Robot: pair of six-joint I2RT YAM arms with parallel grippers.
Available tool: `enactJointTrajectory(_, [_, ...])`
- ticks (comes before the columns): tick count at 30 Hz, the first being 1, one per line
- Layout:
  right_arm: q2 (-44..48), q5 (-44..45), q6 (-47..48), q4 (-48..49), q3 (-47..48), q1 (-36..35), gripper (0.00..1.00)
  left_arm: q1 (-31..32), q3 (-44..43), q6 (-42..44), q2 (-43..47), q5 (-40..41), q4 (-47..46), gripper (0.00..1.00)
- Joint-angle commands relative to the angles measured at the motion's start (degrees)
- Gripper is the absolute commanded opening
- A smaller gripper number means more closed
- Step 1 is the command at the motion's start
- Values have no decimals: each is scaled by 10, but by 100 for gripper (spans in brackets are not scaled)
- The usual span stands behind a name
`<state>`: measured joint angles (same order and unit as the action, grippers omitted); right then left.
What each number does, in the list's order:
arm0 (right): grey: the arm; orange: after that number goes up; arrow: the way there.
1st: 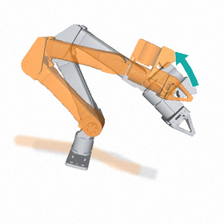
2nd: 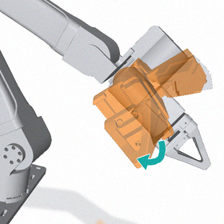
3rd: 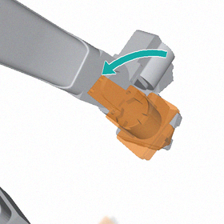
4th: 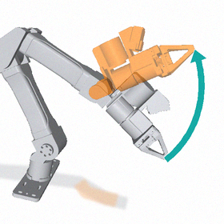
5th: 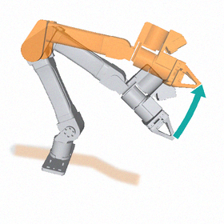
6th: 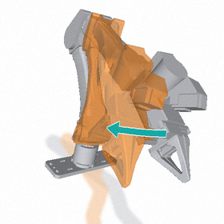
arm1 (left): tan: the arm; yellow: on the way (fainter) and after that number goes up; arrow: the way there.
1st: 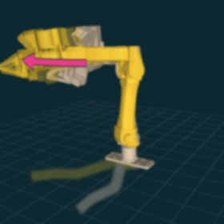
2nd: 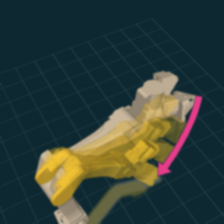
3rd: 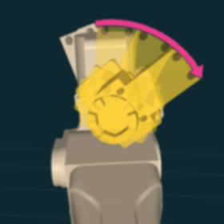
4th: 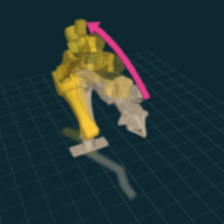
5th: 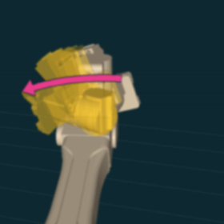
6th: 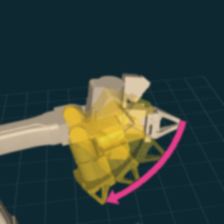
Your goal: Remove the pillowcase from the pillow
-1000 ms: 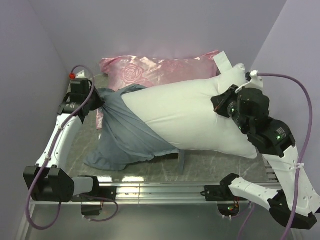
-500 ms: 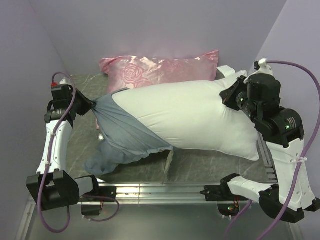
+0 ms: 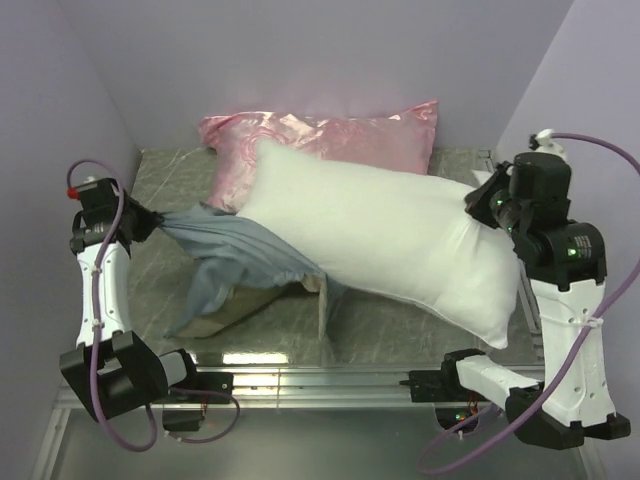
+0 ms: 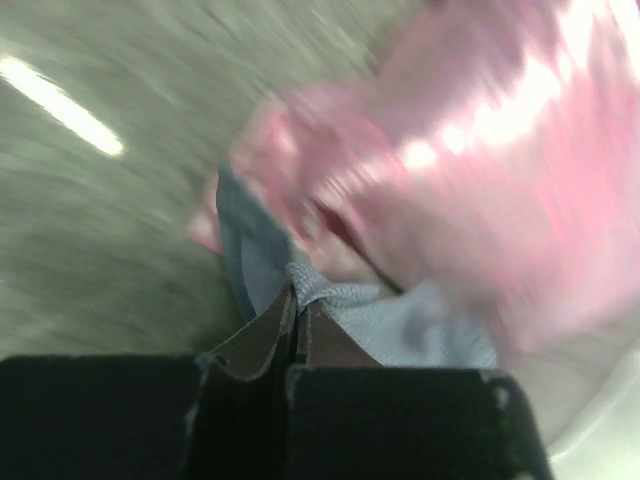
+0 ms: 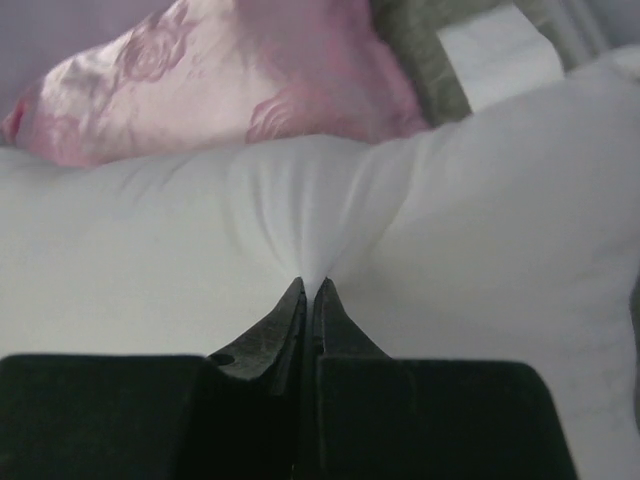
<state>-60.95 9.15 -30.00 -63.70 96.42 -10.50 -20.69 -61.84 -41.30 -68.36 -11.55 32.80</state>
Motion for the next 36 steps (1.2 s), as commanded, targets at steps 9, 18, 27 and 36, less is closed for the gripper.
enactJointTrajectory(9, [29, 24, 36, 72, 44, 86, 0, -52, -10, 20, -7, 81, -95, 0])
enactJointTrajectory(18, [37, -131, 36, 135, -32, 86, 0, 34, -87, 85, -4, 28, -66, 6])
enactJointTrajectory(27, [58, -144, 7, 244, -270, 81, 0, 229, -51, 141, -35, 87, -81, 79])
enactJointTrajectory(36, [96, -111, 21, 244, -315, 82, 0, 418, 15, 148, -38, 89, -164, 83])
